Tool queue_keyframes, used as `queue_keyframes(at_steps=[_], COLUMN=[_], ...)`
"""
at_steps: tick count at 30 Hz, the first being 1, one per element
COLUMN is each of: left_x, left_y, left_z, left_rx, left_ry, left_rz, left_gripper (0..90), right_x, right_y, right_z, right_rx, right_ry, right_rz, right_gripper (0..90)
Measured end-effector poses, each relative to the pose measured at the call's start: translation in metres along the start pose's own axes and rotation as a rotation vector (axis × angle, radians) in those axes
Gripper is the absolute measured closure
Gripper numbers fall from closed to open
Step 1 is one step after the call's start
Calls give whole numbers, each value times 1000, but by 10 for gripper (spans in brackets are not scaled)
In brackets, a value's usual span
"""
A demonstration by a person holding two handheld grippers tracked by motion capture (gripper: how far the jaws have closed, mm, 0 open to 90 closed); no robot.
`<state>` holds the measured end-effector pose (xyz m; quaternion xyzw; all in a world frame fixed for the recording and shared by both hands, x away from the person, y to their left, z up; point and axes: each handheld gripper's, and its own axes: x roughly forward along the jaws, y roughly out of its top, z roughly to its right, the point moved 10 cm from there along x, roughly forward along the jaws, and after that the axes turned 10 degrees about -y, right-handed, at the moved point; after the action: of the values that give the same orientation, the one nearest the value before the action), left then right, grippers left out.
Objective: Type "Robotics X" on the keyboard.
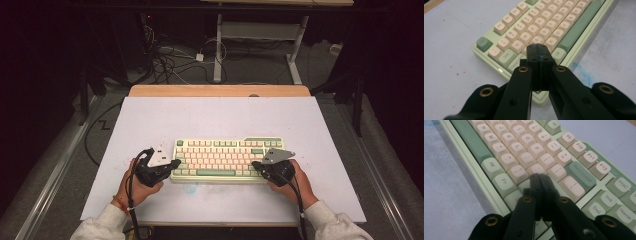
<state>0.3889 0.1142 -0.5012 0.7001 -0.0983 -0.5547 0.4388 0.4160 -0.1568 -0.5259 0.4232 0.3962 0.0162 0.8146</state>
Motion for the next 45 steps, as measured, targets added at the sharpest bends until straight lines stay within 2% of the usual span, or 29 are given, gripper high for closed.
queue_keyframes(at_steps=[10,21,33,45], left_x=[25,48,58,59], left_y=[18,23,22,20], left_z=[5,7,6,7], left_rx=[41,65,60,64], left_ry=[-30,-56,-63,-68], left_rz=[-47,-107,-132,-140], left_gripper=[876,876,876,875], right_x=[0,0,0,0], right_y=[0,0,0,0], right_z=[0,0,0,0], right_rx=[-2,-3,-6,-6], right_ry=[-2,-3,-4,-5], right_rz=[0,1,-1,-1], right_gripper=[900,900,900,900])
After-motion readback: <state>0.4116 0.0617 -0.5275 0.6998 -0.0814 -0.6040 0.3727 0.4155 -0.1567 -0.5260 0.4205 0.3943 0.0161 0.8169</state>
